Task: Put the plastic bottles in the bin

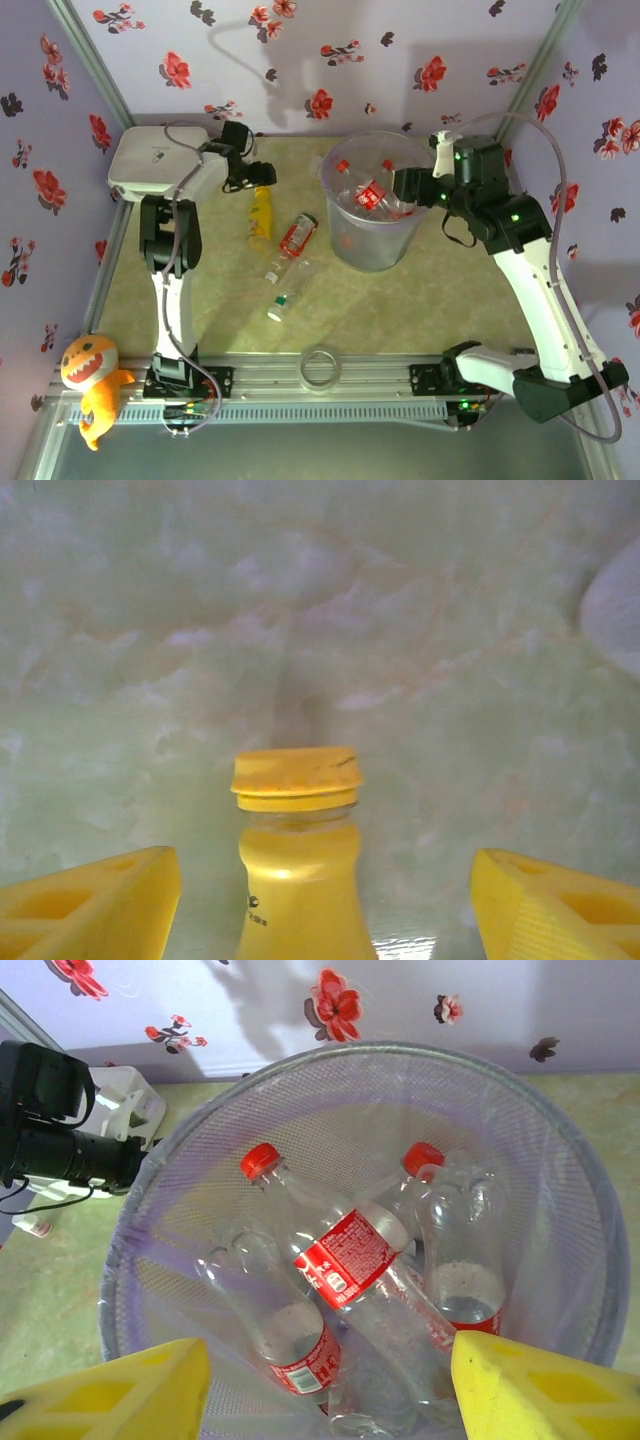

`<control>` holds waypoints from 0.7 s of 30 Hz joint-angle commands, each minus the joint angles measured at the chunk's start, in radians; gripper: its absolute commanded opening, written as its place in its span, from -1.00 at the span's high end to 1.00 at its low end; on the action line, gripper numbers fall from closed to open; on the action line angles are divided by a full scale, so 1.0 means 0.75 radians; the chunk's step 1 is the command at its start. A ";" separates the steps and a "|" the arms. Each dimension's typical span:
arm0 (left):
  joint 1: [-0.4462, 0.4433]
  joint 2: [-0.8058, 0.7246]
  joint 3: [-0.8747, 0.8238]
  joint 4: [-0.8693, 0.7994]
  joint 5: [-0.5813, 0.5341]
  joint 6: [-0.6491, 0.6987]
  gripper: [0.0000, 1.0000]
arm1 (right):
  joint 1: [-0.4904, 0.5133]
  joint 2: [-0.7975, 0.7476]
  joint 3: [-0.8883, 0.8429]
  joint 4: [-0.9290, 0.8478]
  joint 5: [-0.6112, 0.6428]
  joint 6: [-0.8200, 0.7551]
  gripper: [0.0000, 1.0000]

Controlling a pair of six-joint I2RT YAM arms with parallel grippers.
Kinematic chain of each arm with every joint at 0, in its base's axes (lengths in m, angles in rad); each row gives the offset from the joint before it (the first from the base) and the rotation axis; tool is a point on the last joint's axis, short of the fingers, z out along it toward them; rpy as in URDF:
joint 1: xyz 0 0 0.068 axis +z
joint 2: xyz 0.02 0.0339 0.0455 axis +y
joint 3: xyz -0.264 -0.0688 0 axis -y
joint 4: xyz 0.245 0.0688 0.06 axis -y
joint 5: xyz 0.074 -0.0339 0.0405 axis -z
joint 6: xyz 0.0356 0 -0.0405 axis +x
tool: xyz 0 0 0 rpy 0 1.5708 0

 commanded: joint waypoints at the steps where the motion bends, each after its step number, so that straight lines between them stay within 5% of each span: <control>1: 0.001 0.035 0.033 -0.101 -0.029 0.055 -0.52 | -0.010 -0.013 -0.022 -0.022 0.047 -0.001 -0.33; 10: -0.002 0.073 -0.045 -0.058 0.000 0.032 -0.38 | -0.010 -0.003 -0.020 -0.013 0.035 -0.004 -0.34; 21: 0.001 0.072 -0.071 -0.019 0.003 0.004 0.03 | -0.010 -0.001 0.003 -0.028 0.031 -0.016 -0.35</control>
